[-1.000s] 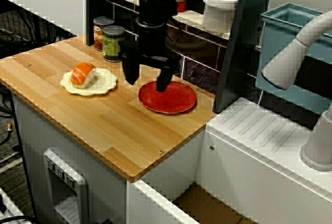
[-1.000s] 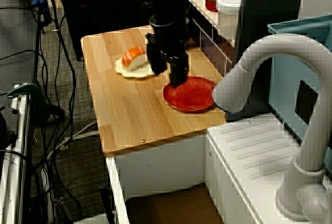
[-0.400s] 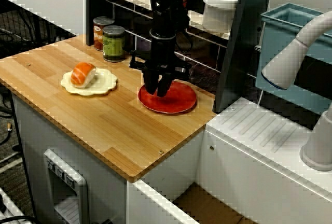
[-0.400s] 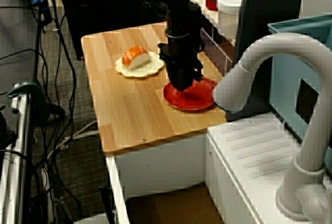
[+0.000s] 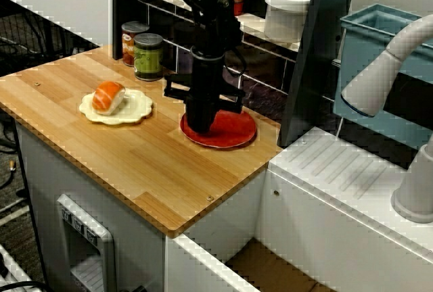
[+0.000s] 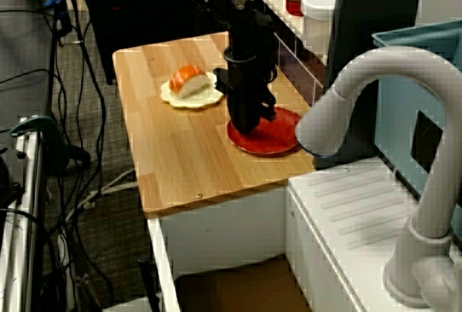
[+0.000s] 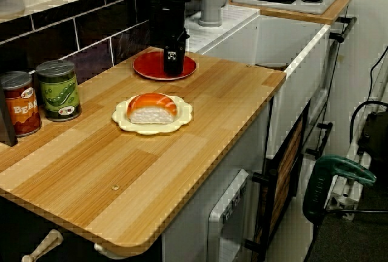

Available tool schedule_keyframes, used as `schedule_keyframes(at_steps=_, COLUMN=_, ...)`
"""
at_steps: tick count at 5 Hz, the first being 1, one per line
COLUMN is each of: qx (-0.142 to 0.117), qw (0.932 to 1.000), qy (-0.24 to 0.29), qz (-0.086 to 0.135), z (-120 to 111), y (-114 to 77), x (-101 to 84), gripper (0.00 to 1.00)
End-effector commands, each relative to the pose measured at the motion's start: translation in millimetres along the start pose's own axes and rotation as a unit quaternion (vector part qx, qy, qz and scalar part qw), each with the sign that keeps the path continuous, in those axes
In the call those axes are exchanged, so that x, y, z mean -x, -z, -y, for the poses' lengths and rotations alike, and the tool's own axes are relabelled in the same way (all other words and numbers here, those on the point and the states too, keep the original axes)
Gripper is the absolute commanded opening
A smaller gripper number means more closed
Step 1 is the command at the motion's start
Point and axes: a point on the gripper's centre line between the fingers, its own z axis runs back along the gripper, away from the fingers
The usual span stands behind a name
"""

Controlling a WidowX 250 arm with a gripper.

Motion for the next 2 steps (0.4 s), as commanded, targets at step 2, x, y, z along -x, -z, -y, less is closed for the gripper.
schedule_keyframes(at_steps=2, qx=0.007, qw=0.9997, qy=-0.012, qz=0.021, z=1.6, y=-4.9, x=-6.7, gripper=0.0)
